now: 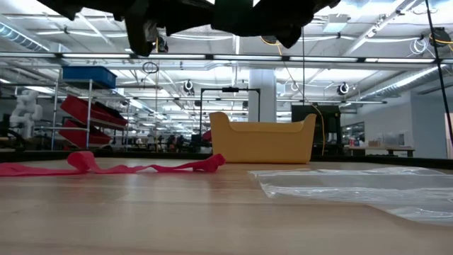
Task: Roll bandage
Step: Roll the green bandage
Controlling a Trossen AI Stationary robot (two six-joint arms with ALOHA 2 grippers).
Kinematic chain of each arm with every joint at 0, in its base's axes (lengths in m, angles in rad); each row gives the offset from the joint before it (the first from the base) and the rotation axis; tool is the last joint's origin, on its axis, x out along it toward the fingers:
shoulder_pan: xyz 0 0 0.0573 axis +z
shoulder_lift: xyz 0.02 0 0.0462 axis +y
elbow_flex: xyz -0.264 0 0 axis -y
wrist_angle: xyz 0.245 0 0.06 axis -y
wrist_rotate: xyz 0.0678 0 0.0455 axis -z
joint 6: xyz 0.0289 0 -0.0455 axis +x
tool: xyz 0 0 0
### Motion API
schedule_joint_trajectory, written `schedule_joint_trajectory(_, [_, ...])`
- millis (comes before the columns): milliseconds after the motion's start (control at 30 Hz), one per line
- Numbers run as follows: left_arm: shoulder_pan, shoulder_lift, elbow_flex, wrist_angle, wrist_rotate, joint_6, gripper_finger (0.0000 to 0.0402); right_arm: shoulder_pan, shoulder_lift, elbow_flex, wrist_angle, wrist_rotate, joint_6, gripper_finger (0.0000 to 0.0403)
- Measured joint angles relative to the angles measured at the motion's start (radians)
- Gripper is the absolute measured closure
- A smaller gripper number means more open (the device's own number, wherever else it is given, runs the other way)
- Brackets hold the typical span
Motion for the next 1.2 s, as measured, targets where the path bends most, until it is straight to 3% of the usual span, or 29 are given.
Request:
schedule_joint_trajectory(133, [-0.063, 0.0, 0.0, 0.006, -0.049, 0.209, 0.0389, -0.001, 0.005, 0.0, 0.018, -0.014, 0.039, 0.0403])
schedule_joint_trajectory(267, [-0.091, 0.0, 0.0, 0.026, -0.028, 0.288, 0.0389, -0.012, 0.007, 0.0, 0.033, -0.102, 0.055, 0.0402])
schedule_joint_trajectory(367, [-0.098, 0.0, 0.0, 0.03, -0.014, 0.287, 0.0389, -0.023, 0.007, -0.001, 0.041, -0.156, 0.084, 0.0402])
schedule_joint_trajectory(567, [-0.104, 0.011, 0.002, 0.027, 0.043, 0.228, 0.0389, -0.025, 0.008, -0.003, 0.068, -0.17, 0.101, 0.0402])
schedule_joint_trajectory(667, [-0.102, 0.012, 0.002, 0.058, 0.017, 0.22, 0.0389, -0.025, 0.008, -0.005, 0.096, -0.167, 0.152, 0.0397])
schedule_joint_trajectory(800, [-0.083, 0.012, 0.002, 0.14, -0.037, 0.02, 0.0389, -0.024, 0.006, -0.003, 0.126, -0.14, 0.168, 0.0359])
schedule_joint_trajectory(1067, [-0.039, 0.008, 0.015, 0.141, -0.08, -0.292, 0.0389, -0.009, 0.0, -0.009, 0.083, -0.151, 0.092, 0.0248])
schedule_joint_trajectory(1200, [-0.006, 0.013, 0.013, 0.133, -0.126, -0.517, 0.0389, 0.044, -0.044, -0.005, 0.061, -0.086, 0.016, 0.0225])
